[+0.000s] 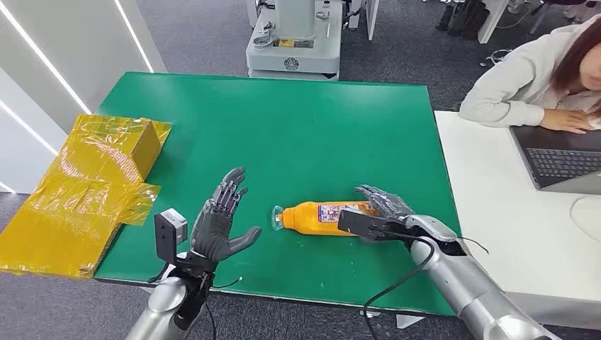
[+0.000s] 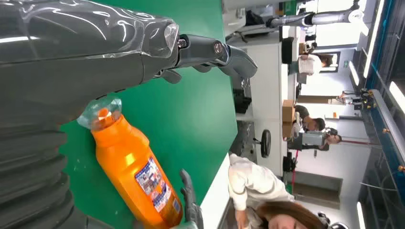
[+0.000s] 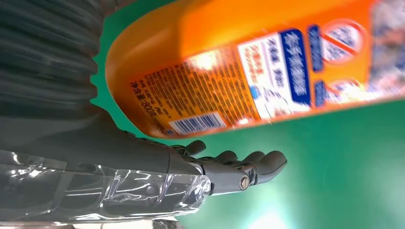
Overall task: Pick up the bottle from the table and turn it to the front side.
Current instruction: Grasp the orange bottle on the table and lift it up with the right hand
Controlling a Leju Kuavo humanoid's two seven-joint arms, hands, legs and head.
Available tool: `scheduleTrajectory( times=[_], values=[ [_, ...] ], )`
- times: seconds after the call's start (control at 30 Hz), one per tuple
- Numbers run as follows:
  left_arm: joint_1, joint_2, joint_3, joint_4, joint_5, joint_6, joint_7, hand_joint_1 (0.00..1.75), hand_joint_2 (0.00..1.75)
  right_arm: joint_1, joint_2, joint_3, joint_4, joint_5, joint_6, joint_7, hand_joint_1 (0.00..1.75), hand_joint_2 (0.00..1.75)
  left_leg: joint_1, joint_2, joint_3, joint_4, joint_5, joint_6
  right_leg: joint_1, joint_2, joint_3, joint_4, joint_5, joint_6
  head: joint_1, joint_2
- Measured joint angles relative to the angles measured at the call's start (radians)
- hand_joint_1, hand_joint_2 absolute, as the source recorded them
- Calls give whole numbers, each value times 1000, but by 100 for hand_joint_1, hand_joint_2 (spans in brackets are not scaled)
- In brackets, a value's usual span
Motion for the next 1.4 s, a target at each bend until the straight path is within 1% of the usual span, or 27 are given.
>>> scheduleTrajectory(
  times=[0.07,0.13,0.23,0.27,0.37,0.6,0.73,0.83,1.0,1.4],
  values=[
    [0,2,0,1,11,-6,0,0,175,-11,-8,12,8,-5,17,-5,0,175,0,0,0,0,0,0,0,0,0,0,0,0,0,0],
    [1,5,0,3,37,-22,3,0,175,-32,-25,36,20,-17,54,-12,0,175,0,0,0,0,0,0,0,0,0,0,0,0,0,0],
    [1,10,0,7,87,-60,13,0,175,-65,-59,83,25,-33,115,-11,81,175,0,-1,0,0,0,0,0,-1,0,0,0,0,0,0],
    [1,12,0,10,100,-71,15,0,175,-77,-72,101,24,-37,134,-9,125,175,0,-1,0,0,0,0,0,-1,0,0,0,0,0,0],
    [1,15,0,21,122,-91,17,0,175,-110,-117,156,15,-64,172,0,175,175,0,-1,0,0,0,0,0,-1,0,0,0,0,0,0],
    [1,22,0,46,150,-127,8,0,175,-150,-213,253,-23,-130,184,7,175,175,0,-2,-1,1,0,0,0,-1,0,0,0,0,0,0],
    [1,27,0,60,159,-140,-1,0,175,-152,-272,295,-47,-172,158,-6,175,175,0,-2,-1,1,0,1,0,-1,0,0,0,0,0,0],
    [1,29,0,68,160,-141,-5,0,175,-151,-302,315,-59,-192,138,-12,175,175,0,-1,-1,1,0,1,0,-1,0,0,0,0,0,0],
    [2,31,0,75,160,-142,-10,0,175,-148,-320,334,-67,-210,111,-16,175,175,0,-1,-1,1,0,1,0,-1,0,0,0,0,0,0],
    [1,34,0,78,160,-144,-15,0,175,-147,-321,361,-68,-236,71,-33,175,175,0,-1,-1,0,0,1,0,-1,0,0,0,0,0,0]
  ],
)
